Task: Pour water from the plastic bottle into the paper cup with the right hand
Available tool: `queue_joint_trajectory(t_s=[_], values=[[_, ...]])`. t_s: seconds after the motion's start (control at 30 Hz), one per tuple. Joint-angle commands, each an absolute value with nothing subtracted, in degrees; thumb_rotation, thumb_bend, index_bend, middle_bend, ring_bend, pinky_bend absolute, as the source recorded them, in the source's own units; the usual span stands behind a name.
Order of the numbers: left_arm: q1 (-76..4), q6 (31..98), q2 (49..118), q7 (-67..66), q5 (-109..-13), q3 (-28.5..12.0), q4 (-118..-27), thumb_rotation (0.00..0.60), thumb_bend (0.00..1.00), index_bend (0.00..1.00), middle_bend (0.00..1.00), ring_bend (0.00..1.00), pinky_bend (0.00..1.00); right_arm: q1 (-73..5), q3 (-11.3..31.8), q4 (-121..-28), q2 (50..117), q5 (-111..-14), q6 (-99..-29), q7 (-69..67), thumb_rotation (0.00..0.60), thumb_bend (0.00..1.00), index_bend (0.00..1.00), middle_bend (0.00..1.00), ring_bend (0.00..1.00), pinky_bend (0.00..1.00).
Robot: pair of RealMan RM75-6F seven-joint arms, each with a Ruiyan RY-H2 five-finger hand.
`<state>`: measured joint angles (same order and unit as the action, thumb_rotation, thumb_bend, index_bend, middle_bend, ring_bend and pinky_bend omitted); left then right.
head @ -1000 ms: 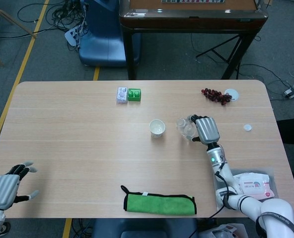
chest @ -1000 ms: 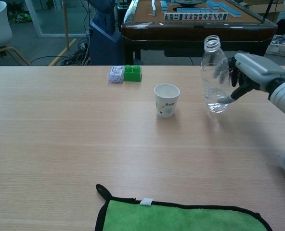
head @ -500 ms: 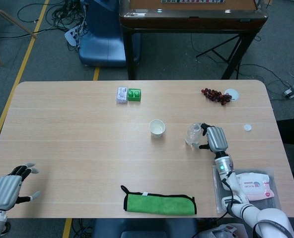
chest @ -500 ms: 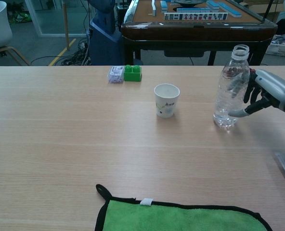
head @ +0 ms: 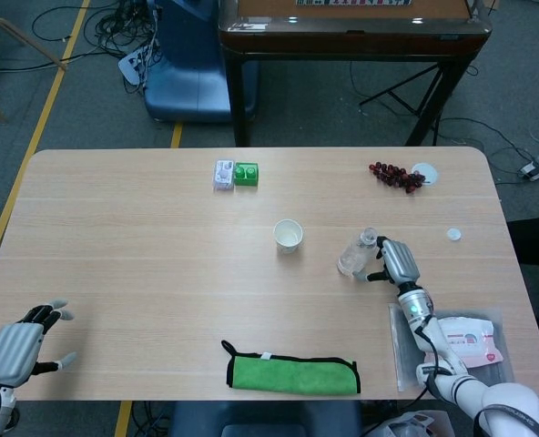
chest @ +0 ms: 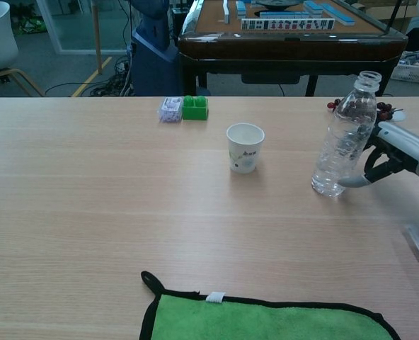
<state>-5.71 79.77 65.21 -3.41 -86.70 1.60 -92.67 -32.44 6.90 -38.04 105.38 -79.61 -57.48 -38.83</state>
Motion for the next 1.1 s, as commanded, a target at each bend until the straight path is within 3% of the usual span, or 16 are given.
queue_joint_trajectory(t_s=[0.03, 0.47, 0.77, 1.1], values=[[-5.8, 79.7, 65.3, -3.5, -86.8, 1.6, -92.6, 0.6, 0.11, 0.35, 0.21, 0.24, 0.53, -32.0, 6.2, -41.8, 102.6, -79.9, -56.0, -37.6, 0.6, 0.0, 0.11, 0.2, 0.19, 0.33], [-6.0, 79.2, 65.6, -3.9, -86.4, 1.6, -92.3, 0.6, 0.11, 0.35, 0.21, 0.24, 0.53, -27.3, 6.7, -63.8, 89.4, -77.8, -59.5, -25.9, 0.6, 0.0, 0.07, 0.14, 0.13, 0.25], [-5.7, 81.4, 65.7, -2.5, -88.9, 1.8, -92.1, 0.6, 0.11, 0.36, 0.21, 0.24, 0.53, -20.1, 5.1, -81.2, 79.8, -76.5, -70.8, -4.0, 0.6, 0.0, 0.07, 0.17, 0.13, 0.25], [-5.7, 81.7, 65.7, -3.5, -88.8, 1.7, -92.5, 0.6, 0.11, 0.36, 0.22, 0.24, 0.53, -13.1, 1.1, -90.0, 72.6, -79.4, -79.7, 6.6, 0.6, 0.0, 0.11, 0.18, 0.13, 0.25]])
